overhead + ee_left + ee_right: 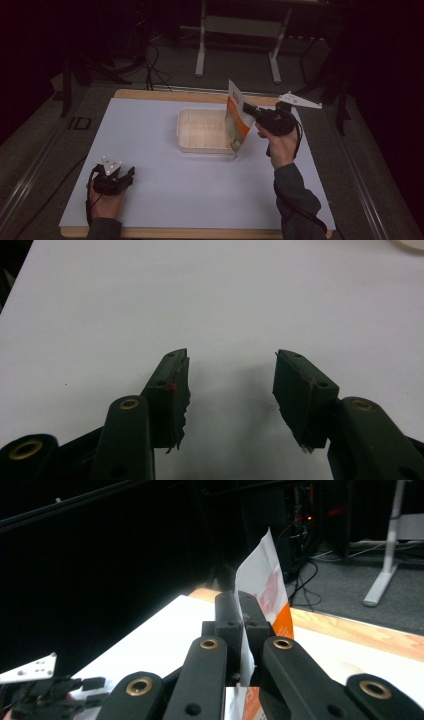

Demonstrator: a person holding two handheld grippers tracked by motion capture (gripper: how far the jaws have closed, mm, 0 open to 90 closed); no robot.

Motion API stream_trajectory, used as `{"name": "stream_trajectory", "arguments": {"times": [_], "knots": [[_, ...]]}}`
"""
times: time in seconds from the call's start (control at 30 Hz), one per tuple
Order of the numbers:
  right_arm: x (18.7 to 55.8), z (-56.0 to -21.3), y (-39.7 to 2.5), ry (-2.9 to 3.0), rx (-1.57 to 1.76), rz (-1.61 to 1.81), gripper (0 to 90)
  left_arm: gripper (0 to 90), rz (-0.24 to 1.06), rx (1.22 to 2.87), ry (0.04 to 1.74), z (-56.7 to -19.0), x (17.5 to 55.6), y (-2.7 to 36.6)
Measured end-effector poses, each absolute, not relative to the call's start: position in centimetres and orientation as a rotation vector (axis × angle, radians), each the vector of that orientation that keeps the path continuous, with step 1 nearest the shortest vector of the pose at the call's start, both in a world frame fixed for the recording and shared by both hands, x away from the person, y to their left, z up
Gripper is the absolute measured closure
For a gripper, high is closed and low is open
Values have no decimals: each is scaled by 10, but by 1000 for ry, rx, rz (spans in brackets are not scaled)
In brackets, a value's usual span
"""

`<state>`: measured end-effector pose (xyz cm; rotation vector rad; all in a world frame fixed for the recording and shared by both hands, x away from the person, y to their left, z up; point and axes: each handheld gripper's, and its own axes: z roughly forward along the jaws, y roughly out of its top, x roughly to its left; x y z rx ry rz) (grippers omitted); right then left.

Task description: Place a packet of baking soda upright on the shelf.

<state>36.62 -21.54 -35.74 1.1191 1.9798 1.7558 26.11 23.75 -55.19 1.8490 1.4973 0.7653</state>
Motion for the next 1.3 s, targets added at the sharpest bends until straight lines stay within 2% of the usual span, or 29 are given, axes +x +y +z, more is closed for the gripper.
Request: {"name": "stream_trajectory", "arguments": {"times": [0.63, 1.3], "knots": [[390, -362, -206, 1892, 1146, 1738, 900, 479, 765, 1854, 1494, -552, 261, 238], [414, -385, -199, 1791, 1237, 1686, 900, 477, 760, 1847, 1493, -552, 260, 238]]}}
